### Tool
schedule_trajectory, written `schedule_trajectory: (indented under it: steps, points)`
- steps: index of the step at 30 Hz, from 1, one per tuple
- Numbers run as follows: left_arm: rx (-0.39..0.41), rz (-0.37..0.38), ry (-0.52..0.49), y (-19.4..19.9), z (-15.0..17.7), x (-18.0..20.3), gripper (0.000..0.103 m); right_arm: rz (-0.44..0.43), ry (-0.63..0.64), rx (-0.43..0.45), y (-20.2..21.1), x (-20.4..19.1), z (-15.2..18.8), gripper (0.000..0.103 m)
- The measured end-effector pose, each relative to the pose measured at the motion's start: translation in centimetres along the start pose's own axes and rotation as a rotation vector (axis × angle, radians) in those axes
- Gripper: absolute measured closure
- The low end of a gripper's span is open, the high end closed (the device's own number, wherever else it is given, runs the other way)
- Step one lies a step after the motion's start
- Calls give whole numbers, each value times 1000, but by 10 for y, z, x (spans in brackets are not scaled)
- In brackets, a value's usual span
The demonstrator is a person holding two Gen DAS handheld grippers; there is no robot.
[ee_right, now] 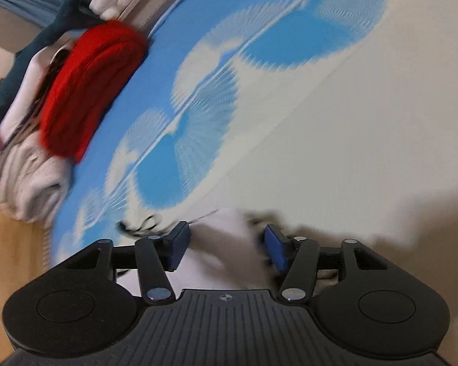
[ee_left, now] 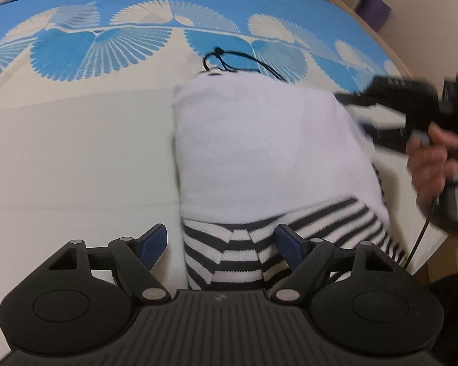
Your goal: Fold small clothes
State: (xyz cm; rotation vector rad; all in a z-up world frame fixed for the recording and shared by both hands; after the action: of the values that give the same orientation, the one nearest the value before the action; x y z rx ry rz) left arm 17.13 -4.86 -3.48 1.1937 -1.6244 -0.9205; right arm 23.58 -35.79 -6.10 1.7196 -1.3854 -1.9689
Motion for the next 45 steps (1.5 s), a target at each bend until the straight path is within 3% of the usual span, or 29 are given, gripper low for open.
schedule_trajectory:
  steps: [1,2,4,5,9,12,13,15,17,19,20,21,23,24,26,28,29,33,35,38,41,43,45]
  points:
    - [-5,-7,-8,-2,0,1,20,-23,1,19,3,-4,-3,85]
    - [-10,-17,-16,-4,-1,1,19,-68,-15,59,9,-7,-8,90]
    - [-22,-36,-39,-10,-1,1,18,-117,-55,139,23,-5,-19,93]
    - [-29,-38,-44,-12,-1,1,17,-85,-59,146,23,-1,-20,94]
    - [-57,-54,-68,-21,3,1,15,115,-143,89,11,35,-15,94]
    - [-58,-52,-47,-21,5,-4,15,463,-49,248,43,49,-23,91]
    - [-57,-38,-33,-19,5,-6,15,490,-13,296,55,46,-25,91]
    - [-51,-29,-14,-16,6,-10,16,393,115,333,70,25,-23,91]
    - [-34,-24,2,-10,5,-12,16,208,310,263,75,-10,-1,89]
    - [-8,-15,22,-4,2,-12,17,50,394,125,70,-27,28,68]
    - [11,-7,38,1,1,-12,17,1,414,52,66,-31,44,50]
    - [32,4,56,4,-1,-11,17,15,427,-6,58,-29,57,39]
    - [73,15,89,10,-5,-10,17,141,443,-90,41,-14,73,36]
    - [85,13,103,11,-6,-10,17,189,440,-102,36,-6,76,38]
    - [96,11,135,11,-7,-9,17,202,391,-113,35,5,78,44]
    - [98,19,162,9,-7,-9,17,144,334,-123,36,6,78,70]
    - [98,24,169,8,-7,-9,16,115,319,-120,37,2,78,98]
    - [74,-1,160,-3,-5,-7,17,116,314,-56,56,7,72,101]
    - [17,-28,122,-16,1,-6,13,174,248,-96,45,27,64,101]
    - [-7,-52,111,-20,2,-3,12,226,316,-126,36,23,69,100]
    - [-19,-11,158,-12,-3,-7,13,295,442,-105,33,11,74,96]
    - [-14,34,142,-1,-13,-9,13,311,471,-70,38,8,71,79]
    - [6,33,98,8,-26,-11,13,266,471,-24,44,2,65,43]
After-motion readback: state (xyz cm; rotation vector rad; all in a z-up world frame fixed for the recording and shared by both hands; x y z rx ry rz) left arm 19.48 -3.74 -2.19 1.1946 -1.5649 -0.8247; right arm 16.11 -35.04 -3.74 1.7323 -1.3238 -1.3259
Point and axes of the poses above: each gripper's, at about its wrist camera, not at the fingertips, and y roughly against the way its jaws point, x to its right, z to its underside, the point moved 6 cm from there along -y, roughly the way its jaws point, and after that the axes turned 5 degrees about -x, right-handed, at the moved point
